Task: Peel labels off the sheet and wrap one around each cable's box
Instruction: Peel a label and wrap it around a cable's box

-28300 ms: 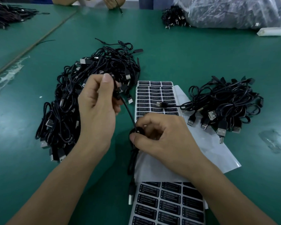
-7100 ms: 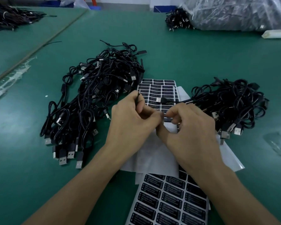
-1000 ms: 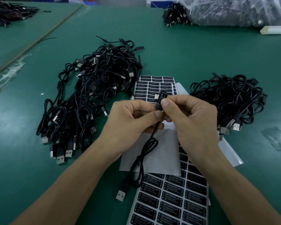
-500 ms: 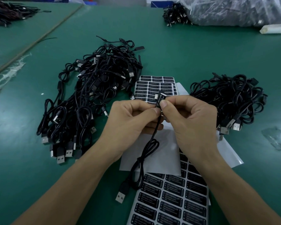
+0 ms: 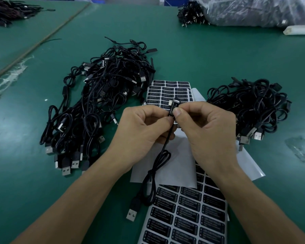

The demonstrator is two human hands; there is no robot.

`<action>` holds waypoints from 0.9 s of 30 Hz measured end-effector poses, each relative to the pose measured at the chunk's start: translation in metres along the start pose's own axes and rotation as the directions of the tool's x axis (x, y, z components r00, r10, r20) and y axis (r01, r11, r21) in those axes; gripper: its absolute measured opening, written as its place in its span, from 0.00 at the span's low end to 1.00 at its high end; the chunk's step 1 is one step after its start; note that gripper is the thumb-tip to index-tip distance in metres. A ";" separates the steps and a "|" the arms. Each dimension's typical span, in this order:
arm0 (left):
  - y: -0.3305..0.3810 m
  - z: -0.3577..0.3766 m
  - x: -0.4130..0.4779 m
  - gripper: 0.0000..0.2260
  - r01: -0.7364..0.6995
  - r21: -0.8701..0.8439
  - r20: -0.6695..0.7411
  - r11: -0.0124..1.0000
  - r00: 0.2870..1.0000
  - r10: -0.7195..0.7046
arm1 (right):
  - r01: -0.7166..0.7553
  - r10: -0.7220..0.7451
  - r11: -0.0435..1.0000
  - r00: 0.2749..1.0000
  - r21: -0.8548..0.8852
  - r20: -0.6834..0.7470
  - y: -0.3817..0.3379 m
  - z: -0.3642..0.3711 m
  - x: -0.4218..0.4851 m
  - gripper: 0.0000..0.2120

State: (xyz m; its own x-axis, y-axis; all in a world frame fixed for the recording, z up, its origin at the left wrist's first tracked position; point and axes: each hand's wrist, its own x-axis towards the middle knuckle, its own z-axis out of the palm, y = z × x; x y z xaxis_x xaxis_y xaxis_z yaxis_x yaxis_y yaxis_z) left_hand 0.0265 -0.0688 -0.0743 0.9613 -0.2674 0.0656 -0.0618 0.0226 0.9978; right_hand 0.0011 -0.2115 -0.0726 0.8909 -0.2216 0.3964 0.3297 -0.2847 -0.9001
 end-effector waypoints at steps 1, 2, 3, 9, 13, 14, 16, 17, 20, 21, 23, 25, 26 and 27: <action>0.000 0.000 0.000 0.08 -0.008 0.009 -0.001 1.000 1.000 0.008 | 0.001 -0.001 1.000 1.000 -0.007 0.002 0.000 0.000 0.000 0.11; -0.001 0.000 0.000 0.08 -0.013 0.014 -0.002 1.000 1.000 0.013 | 0.000 0.000 1.000 1.000 -0.012 0.004 0.000 0.000 0.000 0.11; -0.001 -0.001 0.000 0.08 -0.018 0.017 -0.004 1.000 1.000 0.018 | -0.002 0.002 1.000 1.000 -0.017 0.007 0.001 0.000 0.000 0.11; -0.001 0.000 0.000 0.08 -0.026 -0.005 -0.012 1.000 1.000 0.026 | -0.014 0.014 1.000 1.000 -0.015 0.014 0.001 0.000 0.002 0.10; -0.002 0.000 0.001 0.08 -0.027 -0.022 -0.017 0.999 0.999 0.027 | -0.011 0.012 1.000 1.000 -0.017 0.018 0.001 0.000 0.002 0.11; -0.002 0.000 0.001 0.08 -0.027 -0.026 -0.017 0.999 0.999 0.027 | -0.012 0.012 1.000 1.000 -0.018 0.018 0.001 0.000 0.002 0.11; -0.002 0.000 0.001 0.09 -0.030 -0.024 -0.017 0.999 0.999 0.029 | -0.013 0.014 1.000 1.000 -0.019 0.015 0.001 -0.001 0.002 0.11; -0.002 0.000 0.001 0.09 -0.030 -0.023 -0.017 0.999 0.999 0.030 | -0.015 0.015 1.000 1.000 -0.017 0.013 0.000 -0.001 0.002 0.11; -0.001 0.001 0.001 0.09 -0.024 -0.038 -0.022 0.999 0.999 0.023 | -0.018 0.018 1.000 1.000 -0.012 0.001 -0.001 0.000 0.002 0.10; -0.001 0.001 0.001 0.09 -0.021 -0.045 -0.025 0.999 0.999 0.019 | -0.019 0.019 1.000 1.000 -0.012 -0.005 -0.001 0.000 0.002 0.09; -0.001 0.002 0.000 0.09 -0.016 -0.057 -0.031 0.998 0.999 0.014 | -0.022 0.022 1.000 1.000 -0.007 -0.019 -0.001 0.000 0.001 0.09; -0.002 0.004 -0.001 0.08 -0.012 -0.071 -0.034 0.997 0.999 0.010 | -0.028 0.028 1.000 0.999 0.000 -0.029 -0.002 0.001 0.001 0.10; -0.002 0.005 -0.001 0.07 -0.011 -0.076 -0.033 0.997 0.999 0.009 | -0.032 0.032 0.999 0.999 0.005 -0.034 -0.002 0.001 0.001 0.10; -0.002 0.006 -0.002 0.07 -0.010 -0.079 -0.031 0.997 0.999 0.008 | -0.037 0.037 0.999 0.999 0.012 -0.040 -0.002 0.001 0.001 0.10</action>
State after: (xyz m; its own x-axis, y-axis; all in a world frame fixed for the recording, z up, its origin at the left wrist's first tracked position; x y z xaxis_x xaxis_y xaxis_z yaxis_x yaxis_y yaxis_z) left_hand 0.0236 -0.0737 -0.0763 0.9687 -0.2371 0.0731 -0.0503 0.1011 0.9936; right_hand 0.0017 -0.2105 -0.0704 0.8895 -0.2691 0.3694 0.3003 -0.2650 -0.9163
